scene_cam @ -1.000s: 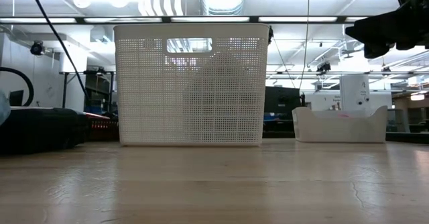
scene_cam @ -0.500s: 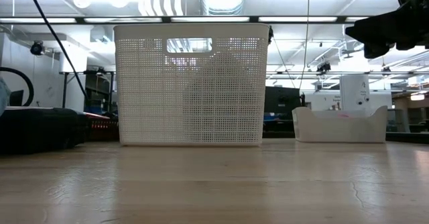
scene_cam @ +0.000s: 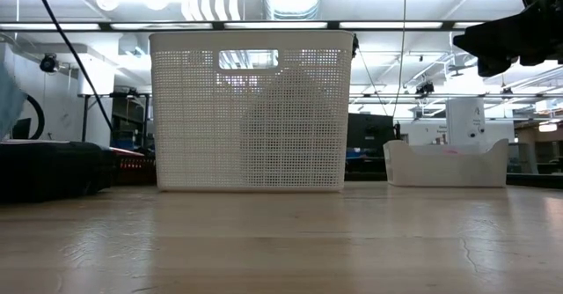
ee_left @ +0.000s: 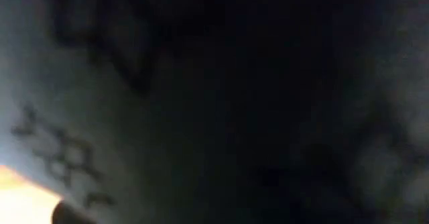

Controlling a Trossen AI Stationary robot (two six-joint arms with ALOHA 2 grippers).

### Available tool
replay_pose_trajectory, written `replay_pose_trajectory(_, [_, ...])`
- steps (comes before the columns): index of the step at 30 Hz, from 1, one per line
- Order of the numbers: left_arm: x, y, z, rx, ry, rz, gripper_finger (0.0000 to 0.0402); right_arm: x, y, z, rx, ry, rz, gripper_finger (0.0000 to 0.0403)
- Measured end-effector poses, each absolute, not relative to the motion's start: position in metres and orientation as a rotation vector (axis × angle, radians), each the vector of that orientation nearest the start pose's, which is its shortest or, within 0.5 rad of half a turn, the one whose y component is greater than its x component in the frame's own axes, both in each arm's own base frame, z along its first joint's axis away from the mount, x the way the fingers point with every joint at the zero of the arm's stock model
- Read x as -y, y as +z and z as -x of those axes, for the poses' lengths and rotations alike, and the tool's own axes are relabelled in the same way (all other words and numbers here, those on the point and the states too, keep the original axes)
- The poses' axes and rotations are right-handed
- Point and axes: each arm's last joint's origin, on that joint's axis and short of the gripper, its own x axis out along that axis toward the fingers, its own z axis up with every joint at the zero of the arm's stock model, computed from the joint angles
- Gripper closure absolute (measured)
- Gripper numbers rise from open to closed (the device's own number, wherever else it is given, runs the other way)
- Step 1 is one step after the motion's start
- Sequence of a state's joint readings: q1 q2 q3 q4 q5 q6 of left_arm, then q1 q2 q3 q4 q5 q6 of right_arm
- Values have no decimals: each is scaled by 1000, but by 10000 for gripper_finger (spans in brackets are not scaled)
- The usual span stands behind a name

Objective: Pick & Place Medicine items
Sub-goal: Put the blue patient gown into the white organizer

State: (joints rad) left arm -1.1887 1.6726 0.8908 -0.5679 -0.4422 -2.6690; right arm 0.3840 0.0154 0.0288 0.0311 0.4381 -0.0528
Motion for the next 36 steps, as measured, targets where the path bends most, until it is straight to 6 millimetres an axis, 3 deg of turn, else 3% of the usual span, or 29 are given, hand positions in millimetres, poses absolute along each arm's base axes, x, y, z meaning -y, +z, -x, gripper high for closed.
replay_pose_trajectory(9, [264,189,-144,-789,684,1108,382,-24,175,-92,39,-56,35,280])
replay_pose_trajectory(21, [250,246,-177,-696,638,752,381,-24,175,-92,39,-55,35,280])
replay_pose_trajectory(27, [213,292,-193,-646,652,643,379,-24,175,-92,39,-55,35,280])
replay_pose_trajectory(36, [128,342,-213,-624,620,521,378,-24,175,-92,39,-55,35,280])
